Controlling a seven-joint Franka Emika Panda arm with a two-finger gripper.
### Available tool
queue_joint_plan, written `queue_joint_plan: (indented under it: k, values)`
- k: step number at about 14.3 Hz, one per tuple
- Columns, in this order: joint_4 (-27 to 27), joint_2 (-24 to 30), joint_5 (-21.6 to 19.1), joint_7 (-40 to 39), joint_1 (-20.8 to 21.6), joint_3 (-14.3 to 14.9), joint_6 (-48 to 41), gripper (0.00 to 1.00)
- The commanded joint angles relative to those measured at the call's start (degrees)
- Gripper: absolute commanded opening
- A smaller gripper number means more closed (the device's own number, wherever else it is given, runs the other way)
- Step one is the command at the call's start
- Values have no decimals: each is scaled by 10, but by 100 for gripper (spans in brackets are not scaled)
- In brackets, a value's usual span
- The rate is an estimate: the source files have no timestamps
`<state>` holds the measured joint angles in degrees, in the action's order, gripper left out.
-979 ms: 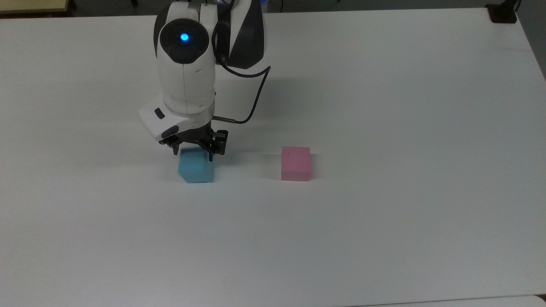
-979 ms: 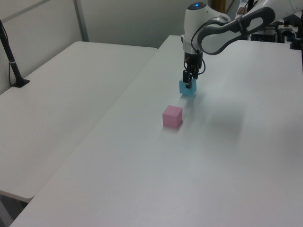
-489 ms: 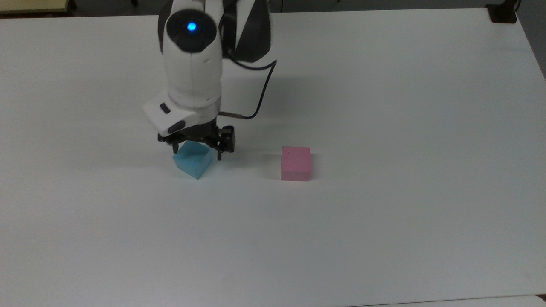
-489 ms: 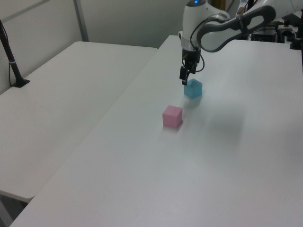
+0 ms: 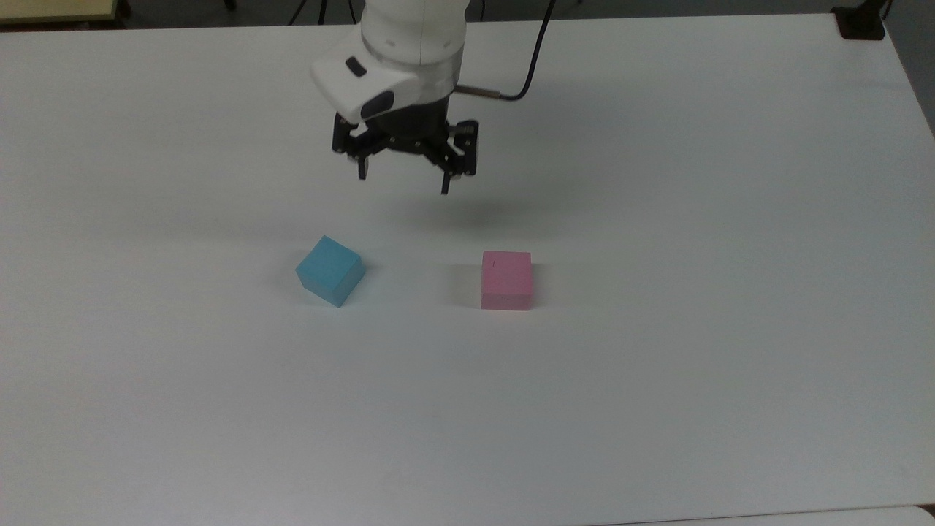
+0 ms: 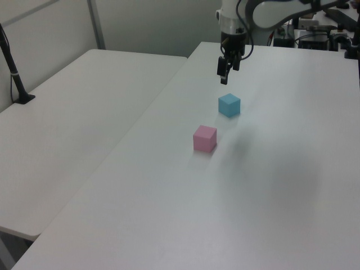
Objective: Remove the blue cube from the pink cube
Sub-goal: 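Open the gripper and raise it away from the blue cube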
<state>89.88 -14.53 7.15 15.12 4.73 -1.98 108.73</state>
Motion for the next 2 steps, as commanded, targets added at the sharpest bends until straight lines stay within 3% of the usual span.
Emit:
queue_joint_plan:
  k: [1,2]
  values:
    - [18,41,-35,7,13,10,-56,100]
    - [19,49,-49,7,12,10,-59,100]
